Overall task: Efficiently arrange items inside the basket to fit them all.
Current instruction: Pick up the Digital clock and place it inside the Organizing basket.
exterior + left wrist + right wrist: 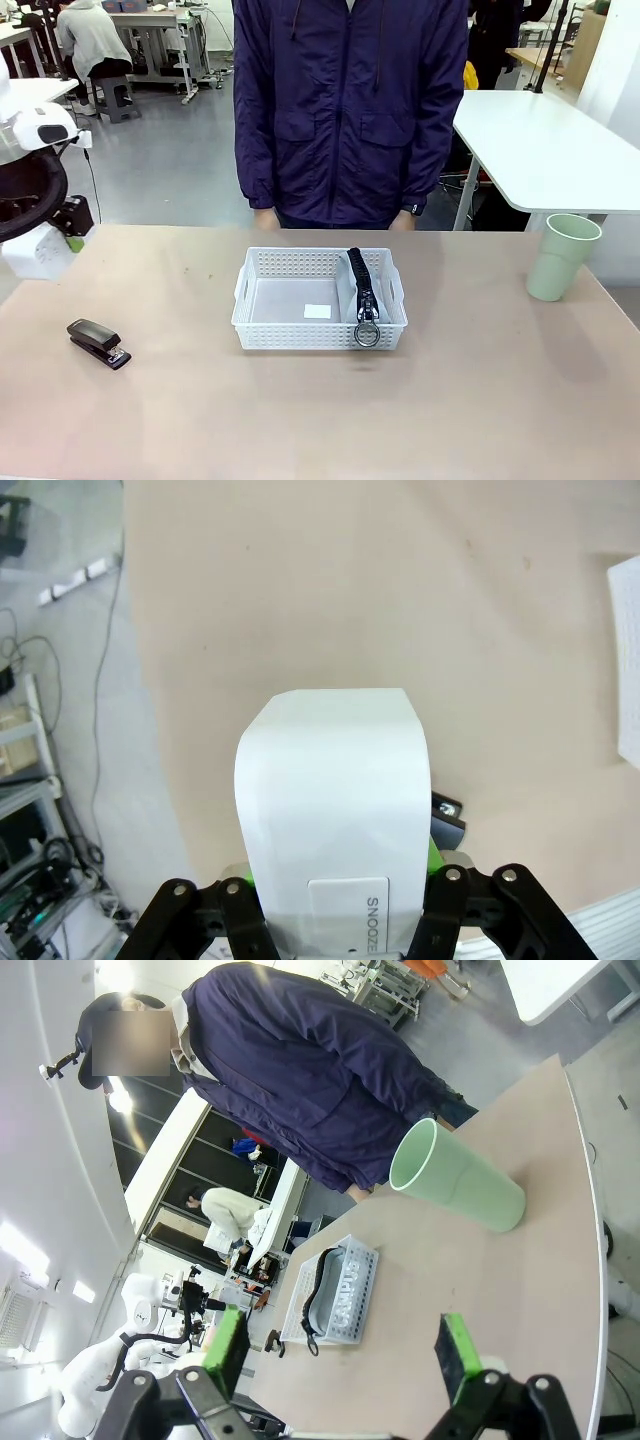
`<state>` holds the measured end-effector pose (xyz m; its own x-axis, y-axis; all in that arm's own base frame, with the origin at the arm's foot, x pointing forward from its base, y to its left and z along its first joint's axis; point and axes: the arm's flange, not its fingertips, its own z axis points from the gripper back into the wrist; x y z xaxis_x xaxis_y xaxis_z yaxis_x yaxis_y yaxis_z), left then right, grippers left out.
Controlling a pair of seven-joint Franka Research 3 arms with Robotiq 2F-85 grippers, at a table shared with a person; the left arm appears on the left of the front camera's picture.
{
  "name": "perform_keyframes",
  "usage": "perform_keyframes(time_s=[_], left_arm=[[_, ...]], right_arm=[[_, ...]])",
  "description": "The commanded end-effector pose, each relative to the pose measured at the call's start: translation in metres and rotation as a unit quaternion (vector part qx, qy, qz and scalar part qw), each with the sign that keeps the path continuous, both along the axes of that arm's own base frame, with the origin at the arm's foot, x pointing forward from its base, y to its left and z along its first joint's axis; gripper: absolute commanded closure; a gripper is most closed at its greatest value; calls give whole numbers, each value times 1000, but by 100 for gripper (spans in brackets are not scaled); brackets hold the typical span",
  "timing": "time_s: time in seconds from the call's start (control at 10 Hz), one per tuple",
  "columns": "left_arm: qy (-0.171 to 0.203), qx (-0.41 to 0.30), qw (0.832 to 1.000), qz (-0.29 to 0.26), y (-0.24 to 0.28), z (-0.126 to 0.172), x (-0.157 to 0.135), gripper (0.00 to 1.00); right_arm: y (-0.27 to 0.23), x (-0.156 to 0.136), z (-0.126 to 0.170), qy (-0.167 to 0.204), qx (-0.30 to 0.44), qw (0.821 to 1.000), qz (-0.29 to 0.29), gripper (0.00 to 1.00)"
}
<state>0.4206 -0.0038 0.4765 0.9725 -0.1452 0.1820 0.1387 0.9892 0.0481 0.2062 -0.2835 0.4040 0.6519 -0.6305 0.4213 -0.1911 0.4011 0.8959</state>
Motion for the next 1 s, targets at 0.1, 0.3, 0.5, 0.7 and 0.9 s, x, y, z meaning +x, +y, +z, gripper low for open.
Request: perform_keyframes(time_s=[0.1, 0.3, 0.5, 0.7, 0.9], left_arm=[[-24, -17, 996, -90, -107, 26, -22, 48], [-13, 1, 978, -207, -221, 16, -33, 48], [-28, 5, 948, -318, -300, -13, -32, 48], [3, 38, 920, -389, -347, -46, -7, 48], [-6, 47, 918, -393, -360, -53, 20, 48]], right_arm=[[0, 2, 1, -18, -3, 1000, -3, 0], [0, 2, 1, -18, -3, 1000, -3, 0], [0, 2, 1, -18, -3, 1000, -3, 0], [0, 2, 1, -18, -3, 1000, -3, 0], [0, 2, 1, -18, -3, 1000, -3, 0]])
